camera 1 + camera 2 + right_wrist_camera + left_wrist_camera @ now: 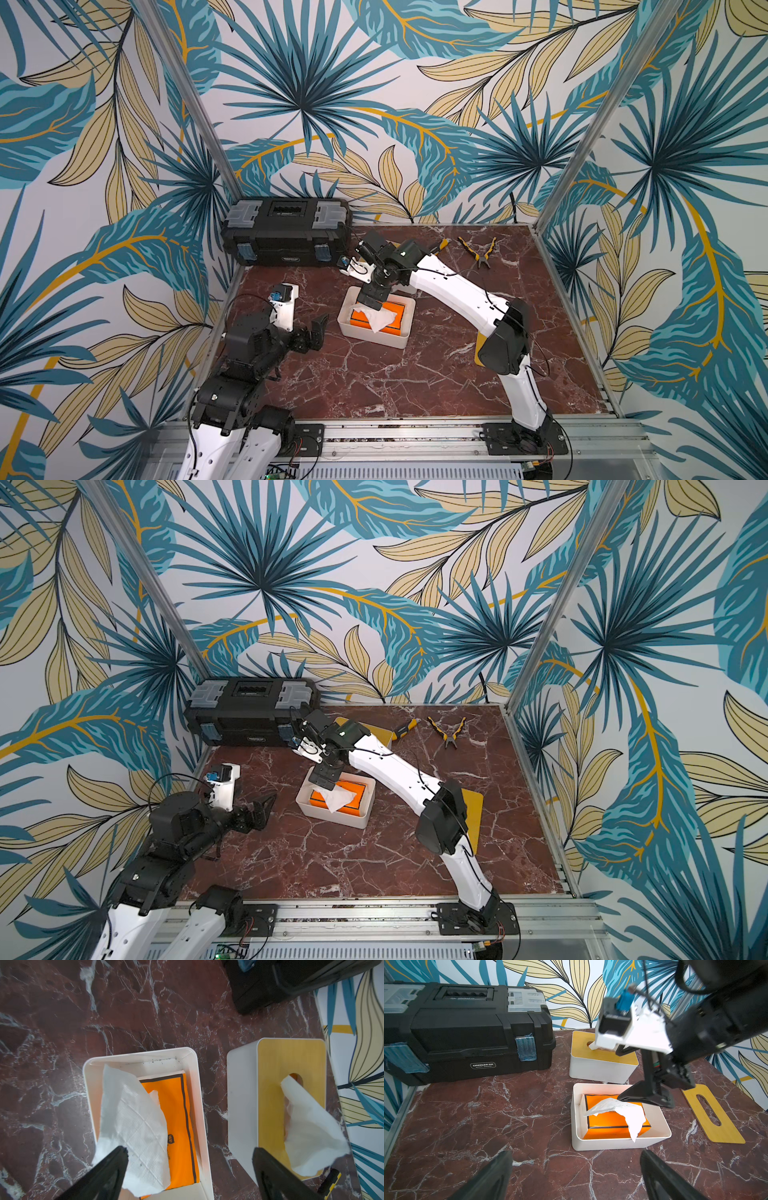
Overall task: Put the tissue paper into the tissue box
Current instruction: Place the paper towel in the tissue box.
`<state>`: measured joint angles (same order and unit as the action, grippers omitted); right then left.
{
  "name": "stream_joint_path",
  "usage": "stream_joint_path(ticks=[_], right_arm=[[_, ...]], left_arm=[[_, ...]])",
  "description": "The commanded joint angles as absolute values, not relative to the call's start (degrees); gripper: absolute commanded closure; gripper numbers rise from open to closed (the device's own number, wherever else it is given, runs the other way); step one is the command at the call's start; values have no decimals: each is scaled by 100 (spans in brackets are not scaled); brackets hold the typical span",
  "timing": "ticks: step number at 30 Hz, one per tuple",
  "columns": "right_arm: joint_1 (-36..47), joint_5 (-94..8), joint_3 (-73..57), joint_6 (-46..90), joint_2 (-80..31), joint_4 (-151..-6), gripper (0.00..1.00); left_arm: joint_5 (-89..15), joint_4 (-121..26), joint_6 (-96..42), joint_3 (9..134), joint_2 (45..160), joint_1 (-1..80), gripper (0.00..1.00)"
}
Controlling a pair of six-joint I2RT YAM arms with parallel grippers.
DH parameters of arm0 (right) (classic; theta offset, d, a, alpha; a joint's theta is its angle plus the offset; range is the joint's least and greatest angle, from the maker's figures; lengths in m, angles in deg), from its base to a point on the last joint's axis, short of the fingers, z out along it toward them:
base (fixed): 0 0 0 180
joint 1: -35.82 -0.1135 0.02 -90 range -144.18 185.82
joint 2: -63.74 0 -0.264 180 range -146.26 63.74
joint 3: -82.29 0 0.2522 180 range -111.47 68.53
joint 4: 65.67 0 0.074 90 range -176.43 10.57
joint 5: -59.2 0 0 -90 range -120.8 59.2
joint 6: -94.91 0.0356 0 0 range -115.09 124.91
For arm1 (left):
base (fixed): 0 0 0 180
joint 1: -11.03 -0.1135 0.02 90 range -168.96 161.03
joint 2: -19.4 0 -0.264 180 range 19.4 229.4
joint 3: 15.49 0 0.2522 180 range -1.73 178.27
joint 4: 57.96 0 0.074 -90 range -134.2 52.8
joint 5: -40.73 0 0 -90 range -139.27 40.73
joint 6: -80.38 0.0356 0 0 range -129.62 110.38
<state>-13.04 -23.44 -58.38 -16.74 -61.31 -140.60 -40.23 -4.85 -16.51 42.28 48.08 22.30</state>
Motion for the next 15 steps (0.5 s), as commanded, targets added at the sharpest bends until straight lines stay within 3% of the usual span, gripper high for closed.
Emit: stream_joint_path(ticks=[1,15], right_arm=[[-1318,-1945,-5583,-1643,-6279,-13969,0],[-1322,-856,-4679,-1917,-6600,-13524,0]], left_arm=[[-3980,-623,-1647,4133,4838,2176,0],[-3962,-623,-1642,4133,4849,2176,0]])
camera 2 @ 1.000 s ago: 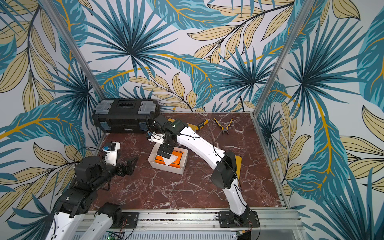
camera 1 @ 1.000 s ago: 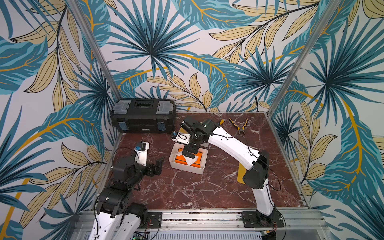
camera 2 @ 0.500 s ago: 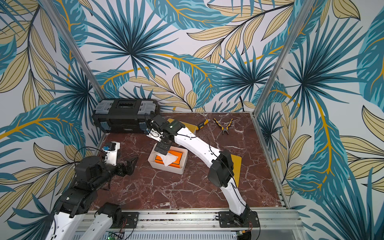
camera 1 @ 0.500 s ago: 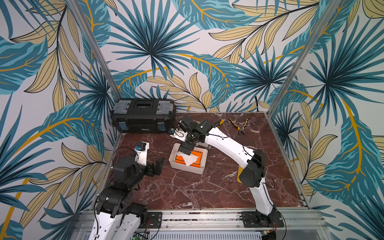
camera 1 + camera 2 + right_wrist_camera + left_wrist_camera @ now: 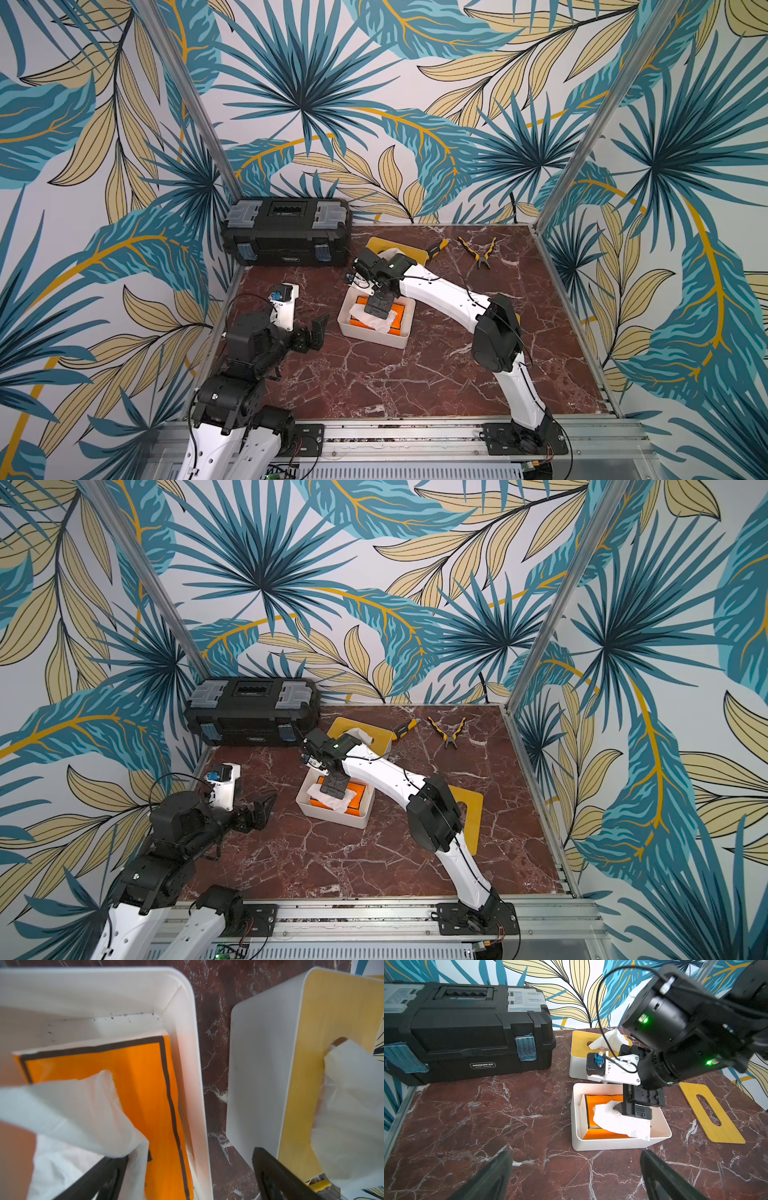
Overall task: Put the tissue paper into the tissue box
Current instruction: Place the paper towel in the tissue box.
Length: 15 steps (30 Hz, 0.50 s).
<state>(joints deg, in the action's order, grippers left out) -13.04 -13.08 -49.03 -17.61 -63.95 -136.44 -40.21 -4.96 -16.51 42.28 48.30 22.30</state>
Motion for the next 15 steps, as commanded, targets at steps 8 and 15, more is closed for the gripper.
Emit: stream_joint_path(ticks=[8,15], right_arm=[[-1321,-121,-4170,-2231,-6452,-12769,0],[-1322,-1160,-4084,-1852,-5777,-12820,0]], left_arm=[[-3968,-619,-1642,4133,4846,2176,0],[-3970,-622,-1639,4133,4849,2176,0]])
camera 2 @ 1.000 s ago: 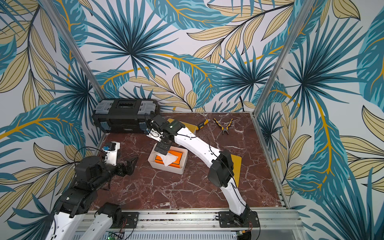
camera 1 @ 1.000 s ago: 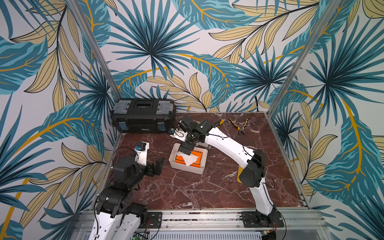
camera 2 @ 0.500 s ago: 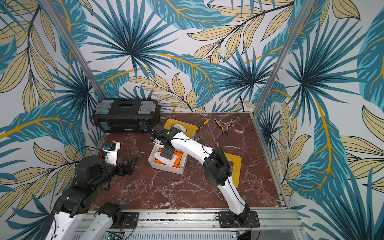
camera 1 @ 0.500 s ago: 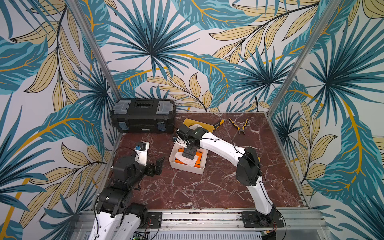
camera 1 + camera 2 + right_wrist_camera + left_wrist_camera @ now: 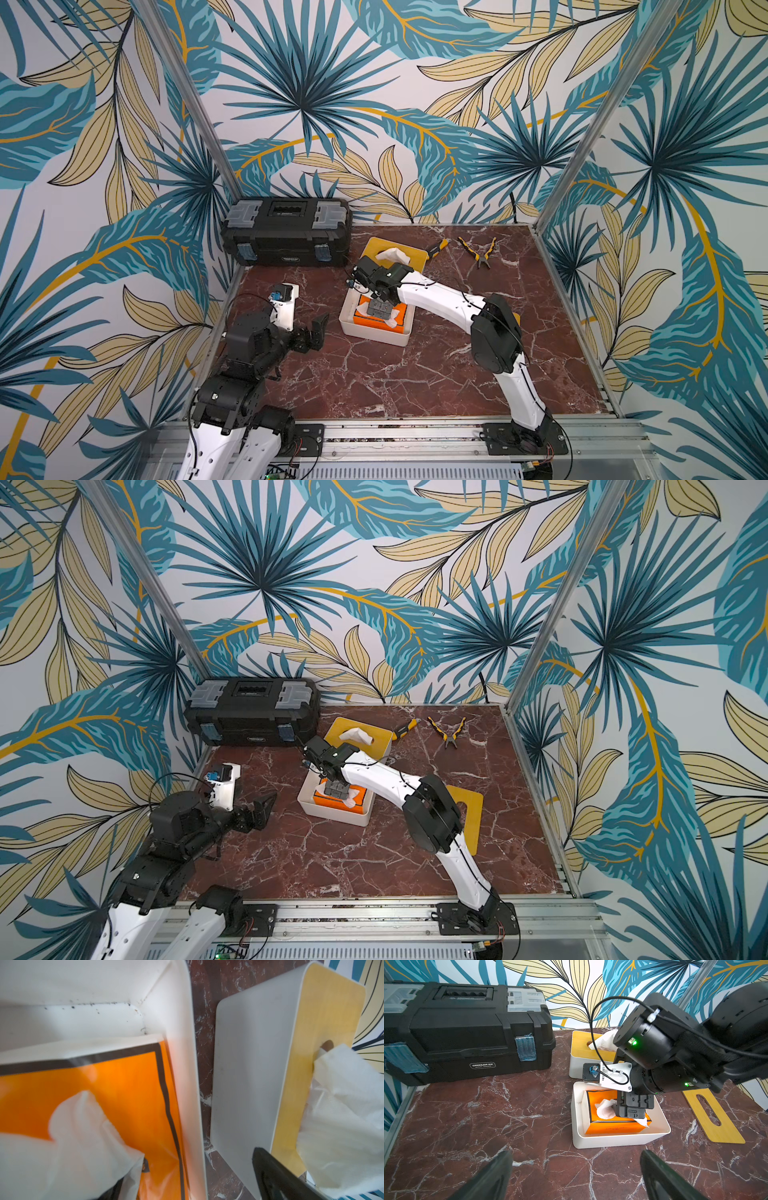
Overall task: Put the tissue paper into the tissue box
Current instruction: Place the paper towel in the tissue box.
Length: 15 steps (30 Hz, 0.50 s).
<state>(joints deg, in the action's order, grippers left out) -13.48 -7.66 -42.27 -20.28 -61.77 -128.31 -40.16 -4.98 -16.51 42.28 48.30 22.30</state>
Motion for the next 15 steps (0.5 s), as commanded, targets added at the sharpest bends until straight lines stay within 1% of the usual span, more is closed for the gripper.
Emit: stream_joint_path(ticks=[1,9,15], right_arm=[[-1320,-1230,-4021,-1807,-5629,-12769,0],[-1313,-1041,-3546,-1625,-4805,-12503,0],[-1309,-1274,-3022,-1109,-4245,-12271,0]], left_arm=[[-3977,-623,-1639,4133,4849,2176,0],[-3981,-622,-1647,4133,4857,2177,0],[-3992,-614,-1647,4133,4857,2177,0]])
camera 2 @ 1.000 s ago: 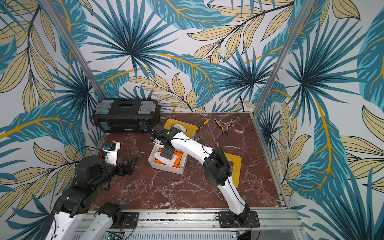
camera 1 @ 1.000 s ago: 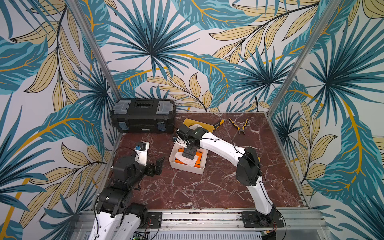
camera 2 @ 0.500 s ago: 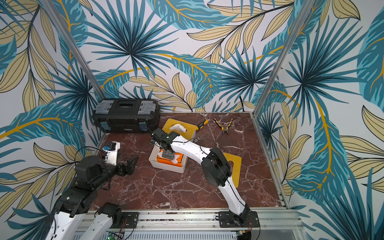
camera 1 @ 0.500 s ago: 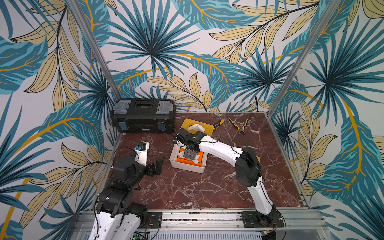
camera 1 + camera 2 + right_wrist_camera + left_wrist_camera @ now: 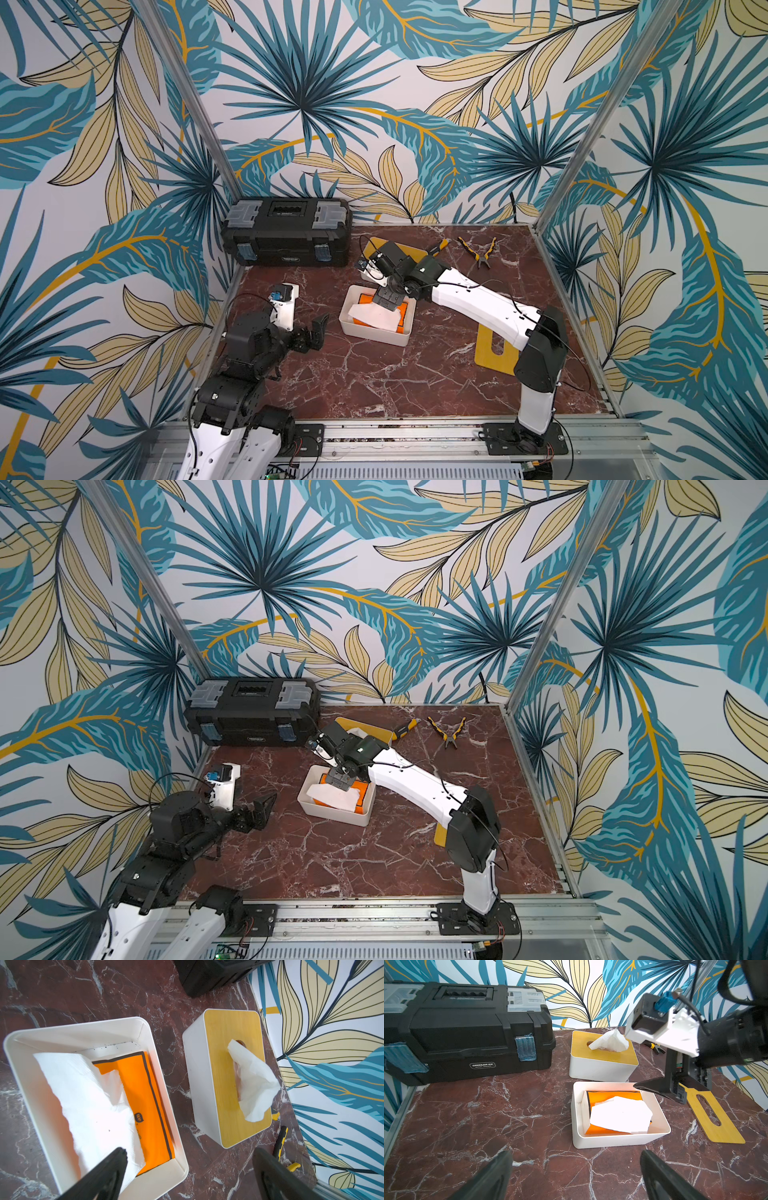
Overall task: Put the tissue paper into the tissue box
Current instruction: Place the paper towel in the tissue box, then move the box lid to the center of the board.
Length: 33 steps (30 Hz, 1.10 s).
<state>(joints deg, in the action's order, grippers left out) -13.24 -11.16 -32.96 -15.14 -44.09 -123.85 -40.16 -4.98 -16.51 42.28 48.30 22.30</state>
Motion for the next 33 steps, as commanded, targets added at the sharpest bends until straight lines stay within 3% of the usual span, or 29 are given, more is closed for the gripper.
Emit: stream_joint_path(ticks=[1,8,16,25,30,33], right_arm=[[-1305,-1302,-2924,-1001,-4142,-12245,0],[-701,-1392,-2060,905,-3309,-12271,0],[457,-1584,283,3008,-1874,-11944,0],[1380,-1137,1824,3932,-859,-11729,0],[1871,-877,2022,4214,-1103,-12100,0],[2082,-1225,2310,4271,-1223,-11692,2]], left_arm=[[-3991,-615,-1647,4133,4857,2176,0],[-3982,-615,-1647,4133,4866,2176,0],[-3856,-641,-1656,4124,4881,2176,0],[-3284,-1123,-2127,4148,5270,2287,0],[-4068,-1503,-2425,4438,5994,3555,0],[-4601,-1921,-2486,4567,6599,4502,0]])
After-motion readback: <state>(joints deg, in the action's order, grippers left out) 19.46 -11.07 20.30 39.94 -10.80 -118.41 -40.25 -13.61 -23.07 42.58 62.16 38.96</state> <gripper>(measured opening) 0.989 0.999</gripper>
